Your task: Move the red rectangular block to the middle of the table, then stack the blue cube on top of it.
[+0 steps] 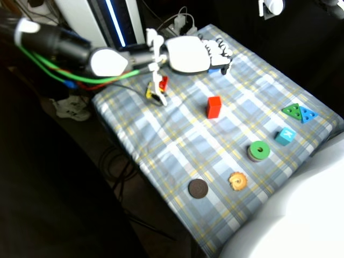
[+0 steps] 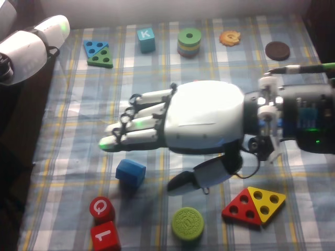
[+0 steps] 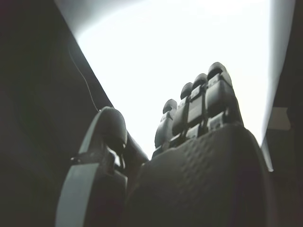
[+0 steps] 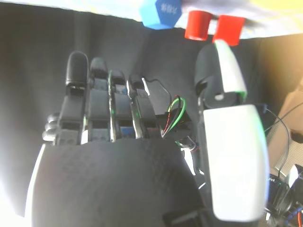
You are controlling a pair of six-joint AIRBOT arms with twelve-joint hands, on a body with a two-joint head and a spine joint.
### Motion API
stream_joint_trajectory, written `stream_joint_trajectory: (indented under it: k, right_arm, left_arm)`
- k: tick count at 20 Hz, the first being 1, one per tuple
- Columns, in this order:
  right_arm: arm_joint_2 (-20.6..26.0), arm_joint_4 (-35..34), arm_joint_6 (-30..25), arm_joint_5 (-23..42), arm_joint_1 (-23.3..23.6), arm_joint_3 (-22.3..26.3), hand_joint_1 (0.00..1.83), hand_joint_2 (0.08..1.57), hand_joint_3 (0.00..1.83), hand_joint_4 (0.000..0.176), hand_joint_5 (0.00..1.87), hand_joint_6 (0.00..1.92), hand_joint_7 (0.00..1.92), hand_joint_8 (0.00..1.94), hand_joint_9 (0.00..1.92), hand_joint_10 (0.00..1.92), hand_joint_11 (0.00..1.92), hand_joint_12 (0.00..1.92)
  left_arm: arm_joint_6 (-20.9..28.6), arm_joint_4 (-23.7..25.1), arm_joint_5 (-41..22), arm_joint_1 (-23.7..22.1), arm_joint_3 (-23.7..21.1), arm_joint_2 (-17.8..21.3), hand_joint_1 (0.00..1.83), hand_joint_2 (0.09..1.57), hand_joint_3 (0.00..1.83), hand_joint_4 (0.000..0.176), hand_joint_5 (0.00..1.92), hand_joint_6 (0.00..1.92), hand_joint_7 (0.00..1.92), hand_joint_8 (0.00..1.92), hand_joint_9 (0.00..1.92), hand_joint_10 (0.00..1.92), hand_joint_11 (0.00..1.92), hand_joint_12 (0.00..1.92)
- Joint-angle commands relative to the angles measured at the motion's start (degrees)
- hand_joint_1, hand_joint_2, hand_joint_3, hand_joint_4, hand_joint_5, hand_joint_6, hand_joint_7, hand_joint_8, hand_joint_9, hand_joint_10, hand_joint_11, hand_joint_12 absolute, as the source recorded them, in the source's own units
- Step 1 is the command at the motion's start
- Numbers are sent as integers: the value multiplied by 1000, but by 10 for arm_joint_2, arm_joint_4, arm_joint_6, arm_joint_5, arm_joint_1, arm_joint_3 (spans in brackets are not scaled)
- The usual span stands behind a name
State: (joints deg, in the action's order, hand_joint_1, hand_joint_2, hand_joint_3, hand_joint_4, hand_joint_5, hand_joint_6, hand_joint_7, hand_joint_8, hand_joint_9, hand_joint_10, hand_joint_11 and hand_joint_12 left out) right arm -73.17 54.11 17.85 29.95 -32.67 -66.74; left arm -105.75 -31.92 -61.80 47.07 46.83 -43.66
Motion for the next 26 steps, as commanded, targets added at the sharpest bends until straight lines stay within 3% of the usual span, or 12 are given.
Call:
stream_joint_trajectory:
  k: [1,4,9,12,14,17,19,20,21,23,24,26]
  right_arm:
    - [-7,-19,-2,45,12,-3,688,1201,14,0,71,0,119,0,262,20,0,1101]
    - [-25,-14,-2,36,14,-12,731,1172,0,0,94,5,197,18,318,45,0,1152]
    - [-38,-11,9,16,14,-17,741,1198,1,0,170,22,294,25,379,106,0,1162]
    - [-46,-11,10,5,14,-23,717,1242,0,0,265,14,412,21,162,807,0,1286]
    - [-52,-11,10,-1,14,-29,724,1275,3,0,316,30,462,42,122,919,0,1306]
    - [-63,-11,10,-5,14,-34,736,1282,0,0,395,63,517,86,119,1028,0,1380]
    - [-71,-11,10,-11,14,-39,808,1238,0,0,445,234,512,355,168,1102,0,1427]
    - [-75,-11,10,-13,14,-40,847,1221,0,0,448,560,497,679,232,1166,0,1549]
    - [-78,-11,10,-15,13,-41,1090,1236,1,0,682,1089,717,1323,365,1279,2,1713]
    - [-84,-11,10,-22,12,-45,1203,1192,0,0,871,997,840,1428,482,1363,37,1838]
    - [-84,-12,6,-22,12,-45,1180,1219,7,0,789,1157,796,1489,480,1417,19,1871]
    - [-84,-12,4,-13,12,-43,1197,1232,6,0,781,1132,767,1589,501,1598,69,1911]
  left_arm:
    - [3,22,-72,-5,0,3,520,1503,0,124,0,0,0,0,0,0,0,0]
    - [3,24,-75,-5,-1,3,506,1503,0,117,0,0,0,0,0,0,0,0]
    - [15,27,-78,-4,-1,3,530,1501,0,136,0,0,0,0,0,0,0,0]
    - [15,28,-79,-4,-1,3,511,1505,1,112,0,0,0,0,0,0,0,0]
    - [15,28,-80,-4,-1,3,492,1504,1,122,0,0,0,0,0,0,0,0]
    - [15,29,-80,-4,0,2,495,1499,0,112,0,0,0,0,0,0,0,0]
    - [15,29,-80,-4,0,2,494,1500,0,110,0,0,0,0,0,0,0,0]
    - [15,29,-80,-4,0,1,512,1499,0,114,0,0,0,0,0,0,0,0]
    - [16,29,-80,-4,1,1,519,1501,0,117,0,0,0,0,0,0,0,0]
    - [19,29,-80,-4,2,0,524,1501,0,113,0,0,0,0,0,0,0,0]
    - [22,29,-81,-4,3,0,547,1504,1,109,0,0,0,0,0,0,0,0]
    - [23,28,-81,-4,3,0,548,1504,1,107,0,0,0,0,0,0,0,0]
